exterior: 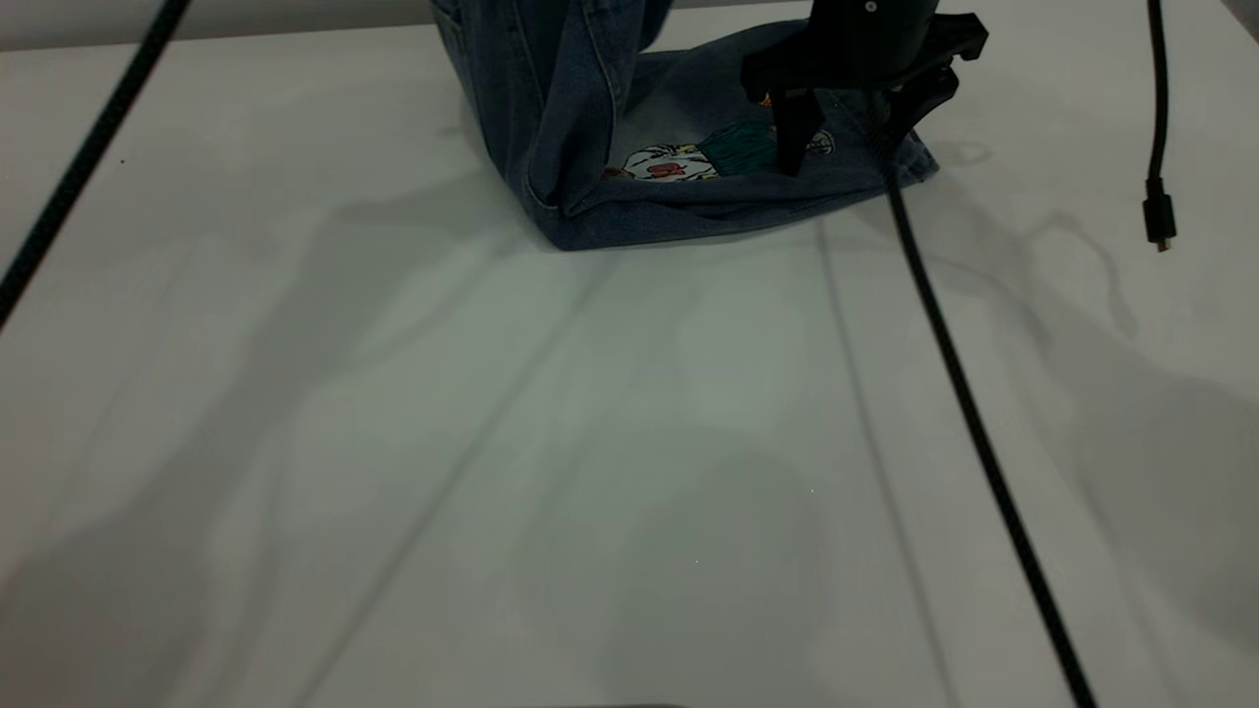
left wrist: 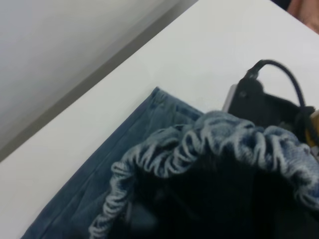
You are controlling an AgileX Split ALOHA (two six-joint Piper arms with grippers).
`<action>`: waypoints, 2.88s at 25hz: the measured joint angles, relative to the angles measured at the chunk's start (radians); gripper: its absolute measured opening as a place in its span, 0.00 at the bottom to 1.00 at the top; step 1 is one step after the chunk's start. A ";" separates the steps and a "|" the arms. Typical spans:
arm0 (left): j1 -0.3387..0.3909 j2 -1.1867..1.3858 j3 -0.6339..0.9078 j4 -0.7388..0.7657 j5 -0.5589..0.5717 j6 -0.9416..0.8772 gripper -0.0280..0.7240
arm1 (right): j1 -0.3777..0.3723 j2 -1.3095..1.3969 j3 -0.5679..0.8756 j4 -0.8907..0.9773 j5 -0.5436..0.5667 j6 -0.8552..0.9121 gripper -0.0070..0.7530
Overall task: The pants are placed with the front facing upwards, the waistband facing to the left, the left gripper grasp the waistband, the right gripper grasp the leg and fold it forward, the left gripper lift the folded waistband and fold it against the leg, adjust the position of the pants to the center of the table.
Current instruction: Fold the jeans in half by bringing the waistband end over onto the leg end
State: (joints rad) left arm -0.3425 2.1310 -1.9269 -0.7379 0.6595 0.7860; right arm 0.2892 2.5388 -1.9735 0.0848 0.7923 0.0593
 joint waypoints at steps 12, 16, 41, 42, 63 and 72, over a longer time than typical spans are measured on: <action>-0.047 0.000 0.000 0.001 -0.067 0.017 0.08 | 0.013 -0.008 -0.001 0.152 0.050 -0.124 0.69; -0.062 0.000 0.000 0.000 -0.068 0.017 0.08 | -0.021 -0.061 -0.018 0.136 0.098 -0.126 0.69; -0.248 0.295 -0.005 -0.210 -0.516 0.337 0.13 | -0.298 -0.148 -0.215 0.171 0.323 -0.107 0.69; -0.259 0.303 -0.005 -0.220 -0.523 0.354 0.16 | -0.298 -0.148 -0.215 0.171 0.324 -0.108 0.69; -0.200 0.111 -0.036 0.001 -0.121 0.081 0.75 | -0.298 -0.148 -0.215 0.168 0.331 -0.141 0.69; -0.099 0.145 -0.035 0.629 -0.006 -0.435 0.75 | -0.298 -0.148 -0.215 0.171 0.331 -0.152 0.69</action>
State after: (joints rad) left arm -0.4420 2.2763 -1.9622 -0.1086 0.6532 0.3508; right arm -0.0085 2.3907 -2.1887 0.2555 1.1235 -0.0928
